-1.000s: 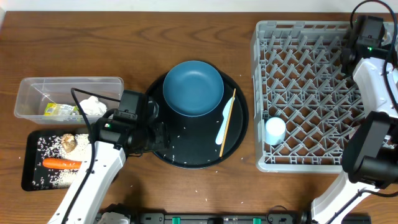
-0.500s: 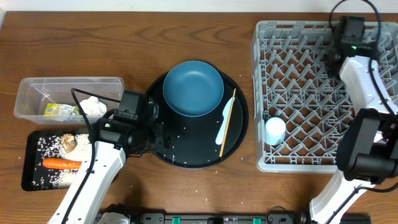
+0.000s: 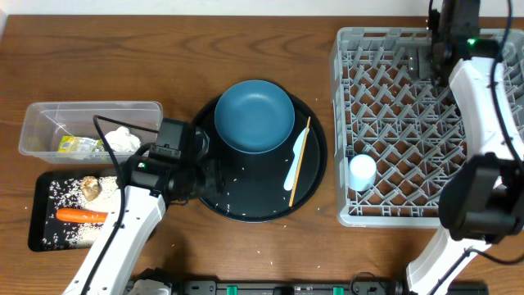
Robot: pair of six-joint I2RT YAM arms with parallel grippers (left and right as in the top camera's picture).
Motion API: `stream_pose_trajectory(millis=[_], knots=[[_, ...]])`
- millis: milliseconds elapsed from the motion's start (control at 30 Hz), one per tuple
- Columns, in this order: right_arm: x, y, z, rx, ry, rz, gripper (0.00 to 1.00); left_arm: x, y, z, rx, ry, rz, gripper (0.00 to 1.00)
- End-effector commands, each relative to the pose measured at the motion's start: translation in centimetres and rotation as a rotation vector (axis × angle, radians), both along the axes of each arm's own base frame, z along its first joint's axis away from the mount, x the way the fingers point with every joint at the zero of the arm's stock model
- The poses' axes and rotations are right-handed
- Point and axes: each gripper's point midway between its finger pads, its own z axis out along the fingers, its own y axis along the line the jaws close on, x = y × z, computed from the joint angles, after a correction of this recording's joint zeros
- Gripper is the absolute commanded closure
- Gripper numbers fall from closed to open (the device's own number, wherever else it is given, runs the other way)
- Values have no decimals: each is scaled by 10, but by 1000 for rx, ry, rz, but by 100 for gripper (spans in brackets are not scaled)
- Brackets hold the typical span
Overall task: Sort waste into correct bins and load items into the dishwasher rack
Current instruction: 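Move the right gripper left to the blue plate's rim and grasp it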
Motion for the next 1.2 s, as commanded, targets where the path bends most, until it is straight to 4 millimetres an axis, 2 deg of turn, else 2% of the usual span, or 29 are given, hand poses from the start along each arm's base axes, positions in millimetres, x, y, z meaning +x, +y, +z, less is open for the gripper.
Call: stream_pose_trajectory(millis=[0,100,200,400,467,567,700,900,1167], knots=[[-5,59,55,276,-110,137,2,10,0,1,0,-46,-8,44],[-26,91,64,428,-73,229,11,26,-4,8,-18,-116,-3,44],[-42,110,59,529,-8,268,23,42,-8,15,-41,-181,17,44],[-70,146,43,698,119,327,20,86,-17,25,-79,-330,29,50],[-76,156,38,719,147,343,20,98,-18,17,-73,-337,33,50],[-87,171,29,729,205,361,20,112,-11,-11,-23,-291,100,50],[-100,191,18,730,261,398,20,121,-1,-44,34,-231,175,49],[-113,224,2,719,315,469,20,128,-3,-62,12,-192,246,50],[-128,245,-16,632,371,514,21,129,-3,-93,30,-136,250,52]])
